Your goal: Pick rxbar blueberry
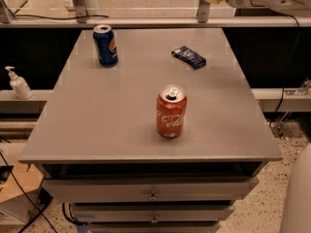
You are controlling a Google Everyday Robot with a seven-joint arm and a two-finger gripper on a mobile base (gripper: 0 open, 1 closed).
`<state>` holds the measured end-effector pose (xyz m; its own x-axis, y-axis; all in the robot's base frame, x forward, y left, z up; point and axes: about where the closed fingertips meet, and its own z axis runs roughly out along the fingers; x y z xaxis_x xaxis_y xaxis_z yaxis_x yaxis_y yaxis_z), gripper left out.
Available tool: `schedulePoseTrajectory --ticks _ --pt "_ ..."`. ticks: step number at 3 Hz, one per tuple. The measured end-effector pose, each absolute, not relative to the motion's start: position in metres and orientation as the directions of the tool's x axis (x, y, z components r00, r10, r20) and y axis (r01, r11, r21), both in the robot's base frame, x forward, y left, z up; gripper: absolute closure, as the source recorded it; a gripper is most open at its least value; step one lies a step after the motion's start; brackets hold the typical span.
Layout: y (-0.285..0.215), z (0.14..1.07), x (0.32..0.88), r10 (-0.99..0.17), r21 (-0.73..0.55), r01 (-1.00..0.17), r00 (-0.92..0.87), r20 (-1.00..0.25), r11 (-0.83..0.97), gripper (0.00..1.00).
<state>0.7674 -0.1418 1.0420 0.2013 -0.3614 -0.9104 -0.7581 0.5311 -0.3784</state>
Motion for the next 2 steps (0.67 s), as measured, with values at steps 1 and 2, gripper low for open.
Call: schedulePoseTrajectory --ticks 1,2 --pt "-0.1386 1.0408 0.7682 -0.36 -0.377 -0.761 0.201 -0.911 0.528 0.6" --pt "-0.1353 1.0395 0.7689 -0.358 -0.375 -0.765 0.201 -0.912 0.524 0.36"
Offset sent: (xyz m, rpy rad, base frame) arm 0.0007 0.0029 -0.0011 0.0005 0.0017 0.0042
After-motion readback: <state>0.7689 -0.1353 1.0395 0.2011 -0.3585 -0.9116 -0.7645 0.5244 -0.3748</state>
